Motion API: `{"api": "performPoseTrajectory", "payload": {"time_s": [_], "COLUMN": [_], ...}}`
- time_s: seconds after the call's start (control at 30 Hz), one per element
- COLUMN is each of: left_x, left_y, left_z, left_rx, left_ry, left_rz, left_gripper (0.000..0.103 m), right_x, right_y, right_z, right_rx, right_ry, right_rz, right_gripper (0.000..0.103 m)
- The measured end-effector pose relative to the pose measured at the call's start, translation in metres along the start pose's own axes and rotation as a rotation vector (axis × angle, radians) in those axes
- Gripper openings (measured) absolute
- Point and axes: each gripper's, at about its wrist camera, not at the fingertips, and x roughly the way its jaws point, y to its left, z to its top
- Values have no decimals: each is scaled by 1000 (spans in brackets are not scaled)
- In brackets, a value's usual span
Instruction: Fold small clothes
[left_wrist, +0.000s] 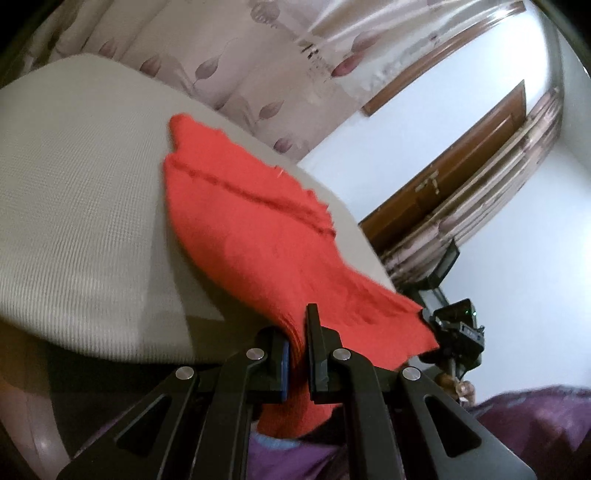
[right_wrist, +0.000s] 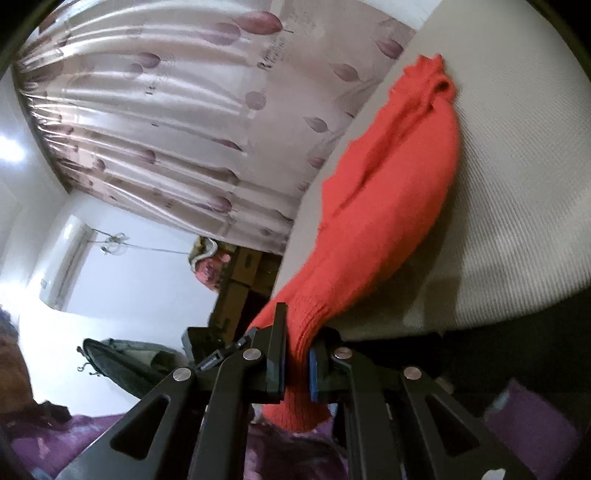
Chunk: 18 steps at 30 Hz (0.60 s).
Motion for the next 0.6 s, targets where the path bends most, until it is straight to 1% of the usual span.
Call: {"api": "performPoseTrajectory", "payload": {"time_s": [0.1,0.23,0.33,0.4,0.5,0.6], "left_x": [9,28,50,68,98,125], "left_y": [-5,-5,-1,5,23,41], "left_z": [30,78,112,135,163,181], "left_rx": [15,-14,-19,-20,-73,-107], "left_ry": [-34,-78,-100,-114,-117,-114], "left_rz": [-19,-49,-35,-6,22,52], "left_gripper": [7,7,7,7,7,7], "right_x": [5,18,31,38,54,69], "right_y": [10,13,6,0,-15,-34], "right_z": [24,62,100,122,156,185], "right_rx": [-30,-66,-77,-80,-66,-44], "right_ry": [-13,-12,-14,-15,-11,-10], "right_rz": [10,3,-13,-18,-31,-45], "right_gripper": [10,10,10,10,10,10]}}
